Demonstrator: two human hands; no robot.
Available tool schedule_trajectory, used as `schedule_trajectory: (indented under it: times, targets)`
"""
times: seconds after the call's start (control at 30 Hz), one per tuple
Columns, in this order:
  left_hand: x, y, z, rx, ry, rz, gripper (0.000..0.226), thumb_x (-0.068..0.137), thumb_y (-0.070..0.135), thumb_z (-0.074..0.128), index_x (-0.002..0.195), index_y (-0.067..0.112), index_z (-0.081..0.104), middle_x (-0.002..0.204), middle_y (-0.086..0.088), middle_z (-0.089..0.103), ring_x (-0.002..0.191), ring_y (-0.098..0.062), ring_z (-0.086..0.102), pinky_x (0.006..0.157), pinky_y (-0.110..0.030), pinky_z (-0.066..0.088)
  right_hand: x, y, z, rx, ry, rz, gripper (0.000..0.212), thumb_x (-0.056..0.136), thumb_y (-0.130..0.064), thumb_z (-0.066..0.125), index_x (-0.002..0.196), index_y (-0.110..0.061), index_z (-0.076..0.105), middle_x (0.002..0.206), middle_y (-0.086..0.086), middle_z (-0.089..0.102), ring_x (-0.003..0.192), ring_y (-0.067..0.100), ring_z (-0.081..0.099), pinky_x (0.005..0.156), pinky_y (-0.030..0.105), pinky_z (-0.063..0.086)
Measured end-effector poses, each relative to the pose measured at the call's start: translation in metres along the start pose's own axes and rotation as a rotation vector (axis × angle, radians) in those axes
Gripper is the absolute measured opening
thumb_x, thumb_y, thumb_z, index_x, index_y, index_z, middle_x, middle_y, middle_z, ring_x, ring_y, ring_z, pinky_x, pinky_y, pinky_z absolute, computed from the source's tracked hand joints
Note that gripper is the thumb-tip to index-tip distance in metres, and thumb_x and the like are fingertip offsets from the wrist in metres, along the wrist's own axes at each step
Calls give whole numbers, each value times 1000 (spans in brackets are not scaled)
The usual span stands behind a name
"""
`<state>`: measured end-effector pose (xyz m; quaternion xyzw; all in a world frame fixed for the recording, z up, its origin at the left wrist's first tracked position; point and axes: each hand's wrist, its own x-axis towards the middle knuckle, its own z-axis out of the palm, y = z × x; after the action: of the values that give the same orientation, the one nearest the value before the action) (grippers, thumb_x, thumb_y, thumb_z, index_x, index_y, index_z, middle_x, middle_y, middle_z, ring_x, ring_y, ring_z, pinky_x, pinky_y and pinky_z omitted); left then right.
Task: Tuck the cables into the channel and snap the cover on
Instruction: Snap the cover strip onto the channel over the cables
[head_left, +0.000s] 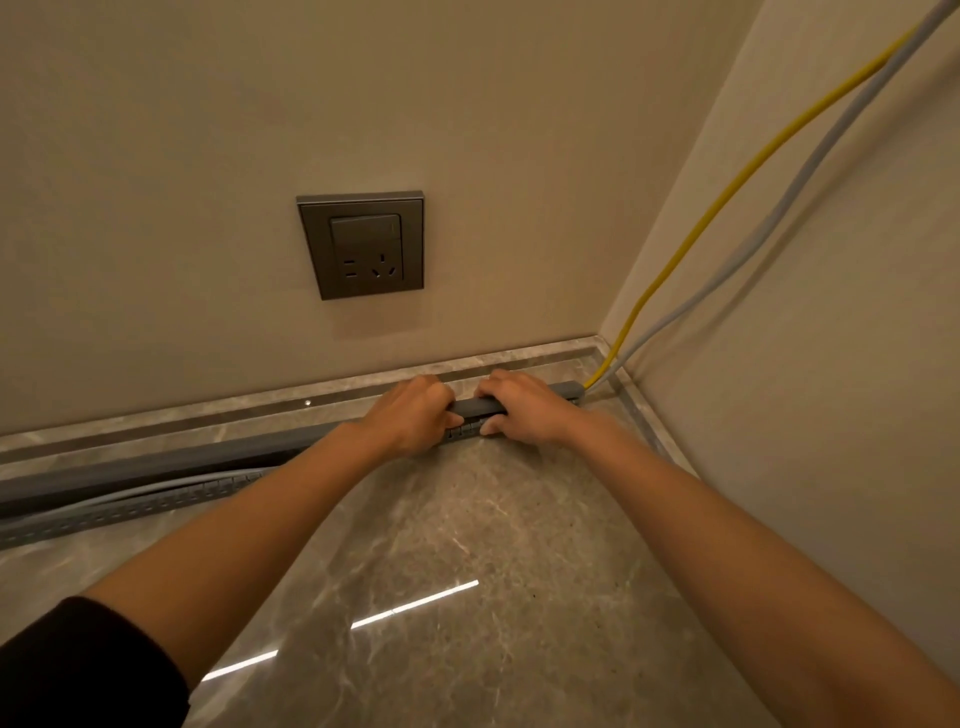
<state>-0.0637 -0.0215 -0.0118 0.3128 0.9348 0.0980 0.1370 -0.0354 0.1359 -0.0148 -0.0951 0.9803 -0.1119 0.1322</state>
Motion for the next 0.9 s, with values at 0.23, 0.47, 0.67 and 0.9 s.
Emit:
schedule_trajectory:
  times: [0.23, 0.47, 0.67, 0.9]
  targets:
    - [-6, -1, 5, -13, 52, 28, 34, 90, 34, 53, 110, 6, 60, 110, -14, 56, 101, -29, 53, 75, -33, 38, -1, 2, 4, -65, 46, -56, 35, 88, -21, 58, 120, -6, 57, 118, 13, 55, 112, 30, 50, 91, 36, 38]
    - [-11, 6, 16, 75, 135, 23, 30, 93, 24, 49, 113, 2, 55, 116, -17, 51, 106, -32, 50, 83, -38, 40, -5, 3, 18, -148, 119, -94, 34, 93, -18, 50, 124, -5, 51, 125, 13, 51, 113, 34, 47, 97, 39, 36]
    - [-18, 13, 30, 242, 238, 43, 26, 88, 9, 51, 111, -3, 55, 109, -21, 56, 97, -38, 54, 77, -42, 44, -11, 3, 29, -189, 229, -105, 34, 93, -13, 47, 125, -2, 50, 124, 15, 53, 109, 36, 49, 97, 43, 34]
    - [-15, 4, 40, 424, 373, 169, 32, 60, 9, 67, 91, 0, 68, 68, -15, 64, 51, -30, 60, 43, -31, 48, -16, 1, 37, -216, 392, -155, 37, 77, -20, 39, 92, -4, 69, 79, 7, 72, 65, 25, 68, 71, 32, 56]
